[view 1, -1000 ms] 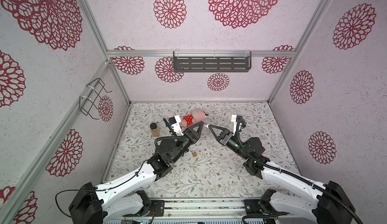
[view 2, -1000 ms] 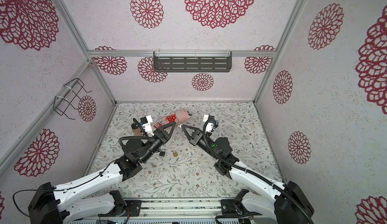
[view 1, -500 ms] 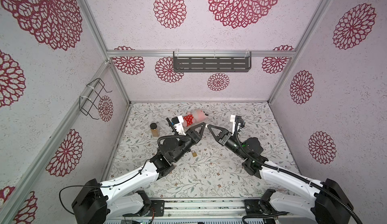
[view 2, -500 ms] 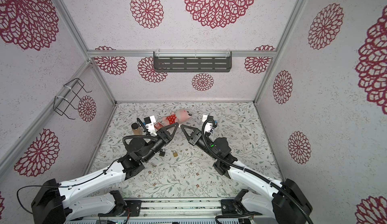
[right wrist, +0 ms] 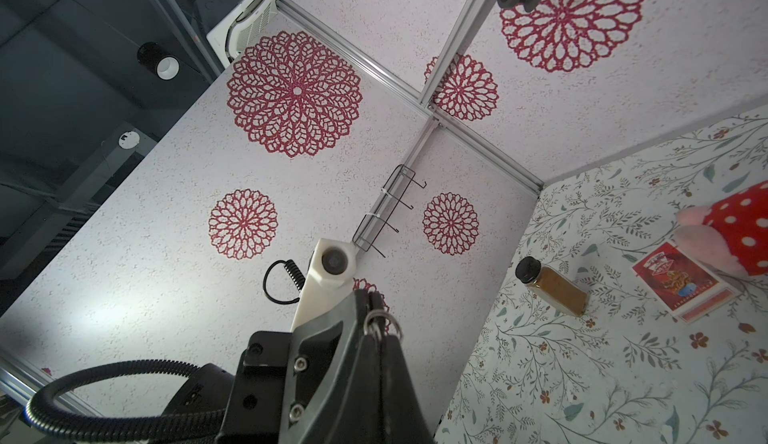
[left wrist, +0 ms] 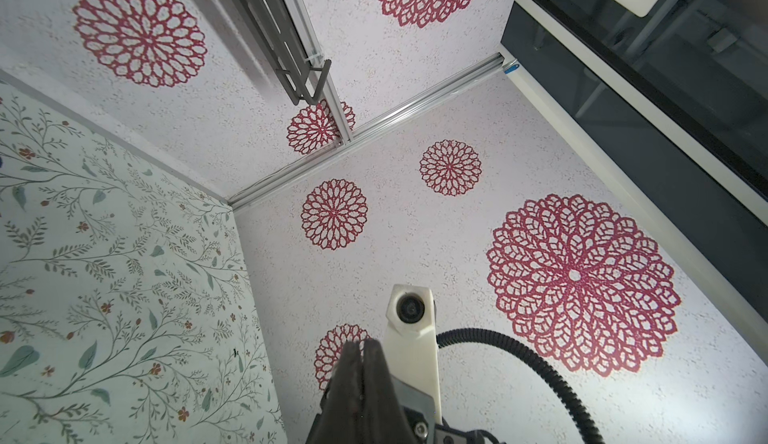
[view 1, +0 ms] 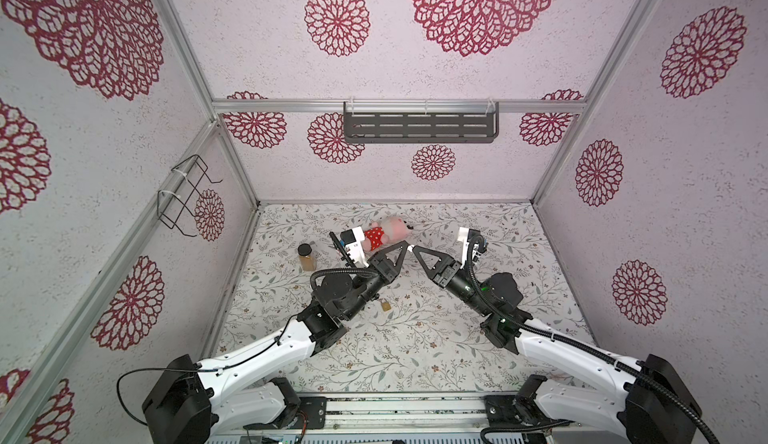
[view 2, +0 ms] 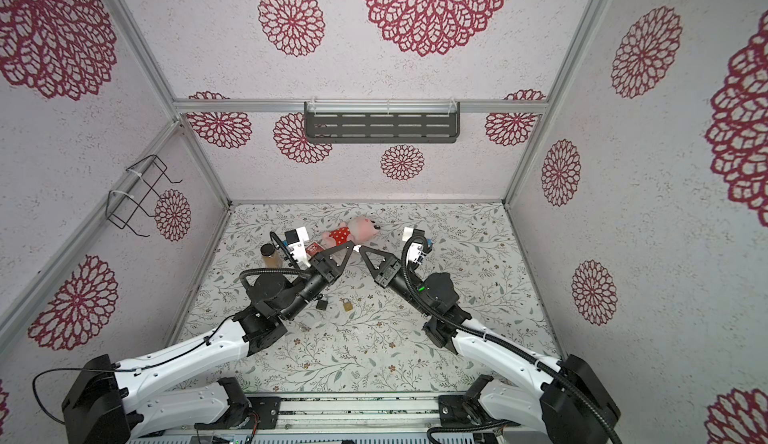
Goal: Unlock with the key
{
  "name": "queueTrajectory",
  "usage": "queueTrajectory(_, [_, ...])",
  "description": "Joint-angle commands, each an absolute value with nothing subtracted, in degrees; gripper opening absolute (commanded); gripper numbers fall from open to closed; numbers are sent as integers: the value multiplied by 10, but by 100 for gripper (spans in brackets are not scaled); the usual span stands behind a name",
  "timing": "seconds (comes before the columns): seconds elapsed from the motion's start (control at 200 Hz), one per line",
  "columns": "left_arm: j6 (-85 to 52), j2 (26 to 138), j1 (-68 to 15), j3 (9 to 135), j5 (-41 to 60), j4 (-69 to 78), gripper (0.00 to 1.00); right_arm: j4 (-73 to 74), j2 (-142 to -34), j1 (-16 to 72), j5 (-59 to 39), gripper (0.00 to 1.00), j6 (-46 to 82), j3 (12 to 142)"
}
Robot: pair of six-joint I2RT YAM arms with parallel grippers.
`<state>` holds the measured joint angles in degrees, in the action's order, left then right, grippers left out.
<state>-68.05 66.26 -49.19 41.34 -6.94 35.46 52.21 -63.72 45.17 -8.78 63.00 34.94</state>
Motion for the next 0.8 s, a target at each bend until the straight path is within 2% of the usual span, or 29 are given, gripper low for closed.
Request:
queueTrajectory(0.0, [-655,649,-490,434,-71,300,0,531,-607,451,-73,23,615,344])
queueTrajectory(0.185, [-591,621,-485,462,-77,131,0,405,-570,434,-64,39,574,354])
queueTrajectory(0.435, [-481,624,-485,505,-74,5,0,214,-578,421,-104,50,509,417])
queueTrajectory(0.555, [-420,625,-483,520,-51,-8,0,173,-584,412,-165,53,461,447])
queueTrajectory(0.65, [-388,626,-476,526,-13,-8,0,167,-579,386,-250,53,432,445])
queueTrajectory(0.795, [-371,631,-459,526,53,14,0,216,-581,346,-356,52,442,428])
